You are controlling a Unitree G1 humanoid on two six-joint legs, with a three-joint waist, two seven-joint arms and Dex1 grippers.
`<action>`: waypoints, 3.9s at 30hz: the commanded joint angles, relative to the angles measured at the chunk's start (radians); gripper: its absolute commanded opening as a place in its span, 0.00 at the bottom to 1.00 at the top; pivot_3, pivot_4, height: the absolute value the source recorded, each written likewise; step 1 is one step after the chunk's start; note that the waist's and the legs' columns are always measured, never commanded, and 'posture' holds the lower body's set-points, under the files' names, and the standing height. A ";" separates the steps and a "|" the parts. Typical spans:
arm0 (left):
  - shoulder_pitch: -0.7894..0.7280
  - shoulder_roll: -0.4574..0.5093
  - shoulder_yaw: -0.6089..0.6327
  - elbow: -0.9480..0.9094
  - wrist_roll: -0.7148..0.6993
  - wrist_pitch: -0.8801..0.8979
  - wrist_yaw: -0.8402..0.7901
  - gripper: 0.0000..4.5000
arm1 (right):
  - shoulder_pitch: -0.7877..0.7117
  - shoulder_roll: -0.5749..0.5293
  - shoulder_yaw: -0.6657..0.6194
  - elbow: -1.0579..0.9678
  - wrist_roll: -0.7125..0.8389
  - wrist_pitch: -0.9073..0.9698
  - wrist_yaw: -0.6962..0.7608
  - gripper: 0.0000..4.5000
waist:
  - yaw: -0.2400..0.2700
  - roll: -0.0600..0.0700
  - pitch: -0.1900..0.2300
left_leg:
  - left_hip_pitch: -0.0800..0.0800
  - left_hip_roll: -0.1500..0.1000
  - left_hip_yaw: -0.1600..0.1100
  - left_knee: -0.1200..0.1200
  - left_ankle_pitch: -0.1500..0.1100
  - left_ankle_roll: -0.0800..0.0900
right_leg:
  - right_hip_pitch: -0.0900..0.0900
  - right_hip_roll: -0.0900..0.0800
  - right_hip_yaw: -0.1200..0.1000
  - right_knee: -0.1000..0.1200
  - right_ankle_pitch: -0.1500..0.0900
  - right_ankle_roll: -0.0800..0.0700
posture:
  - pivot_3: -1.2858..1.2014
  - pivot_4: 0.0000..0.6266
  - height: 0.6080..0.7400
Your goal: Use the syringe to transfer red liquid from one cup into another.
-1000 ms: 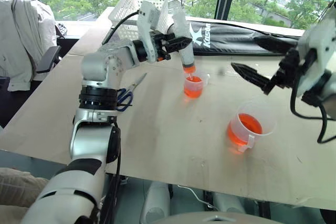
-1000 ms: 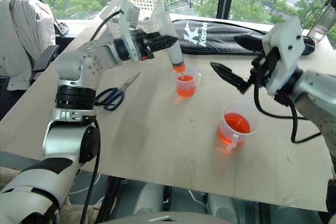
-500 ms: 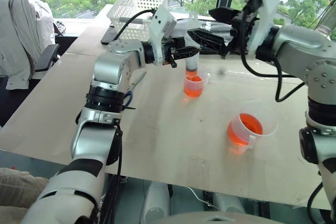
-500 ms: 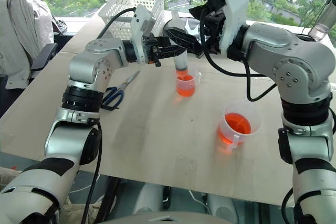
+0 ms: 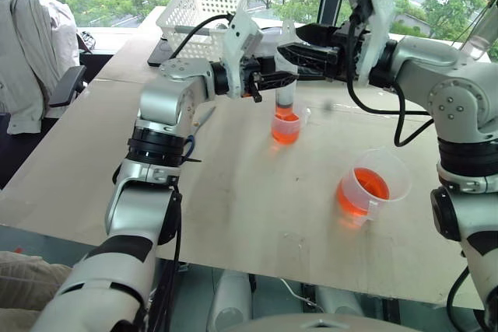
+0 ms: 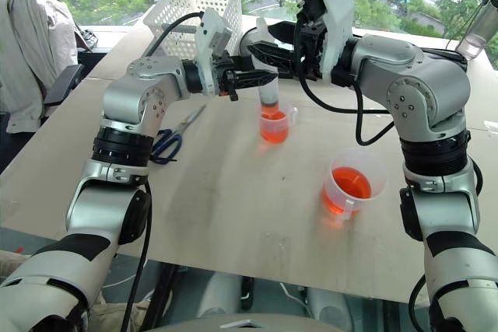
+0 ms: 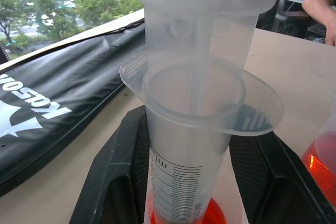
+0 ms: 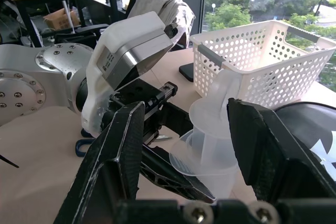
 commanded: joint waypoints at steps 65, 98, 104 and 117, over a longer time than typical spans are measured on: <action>-0.117 -0.012 0.112 -0.029 -0.074 0.035 0.002 0.35 | 0.208 0.156 0.005 0.061 -0.248 -0.137 0.111 0.00 | -0.004 0.000 0.000 | 0.000 0.000 0.000 0.000 0.000 0.000 | -0.001 0.000 0.000 0.001 0.000 0.000 | 0.52 0.24 0.88; -0.178 0.019 0.323 0.102 -0.319 0.358 0.070 0.35 | 0.347 0.080 -0.406 -0.372 0.324 0.079 -0.163 0.98 | -0.006 0.001 0.000 | 0.000 0.000 -0.001 0.000 0.000 0.000 | -0.001 0.000 0.000 0.001 0.000 0.000 | 0.52 0.24 0.88; -0.273 0.075 0.495 0.228 -0.437 0.627 0.239 0.35 | 0.401 0.063 -0.429 -0.420 0.431 0.071 -0.261 0.98 | -0.007 0.000 0.000 | 0.000 0.000 -0.002 0.000 0.000 0.000 | -0.001 0.000 -0.001 0.001 0.000 0.000 | 0.52 0.24 0.88; -0.259 0.294 0.409 0.396 -0.388 0.951 0.254 0.35 | 0.631 -0.114 -0.418 -0.552 0.526 0.071 -0.222 0.98 | -0.007 0.000 0.000 | 0.000 0.000 -0.002 -0.001 0.000 0.000 | -0.001 0.000 -0.002 0.000 0.000 0.000 | 0.52 0.24 0.88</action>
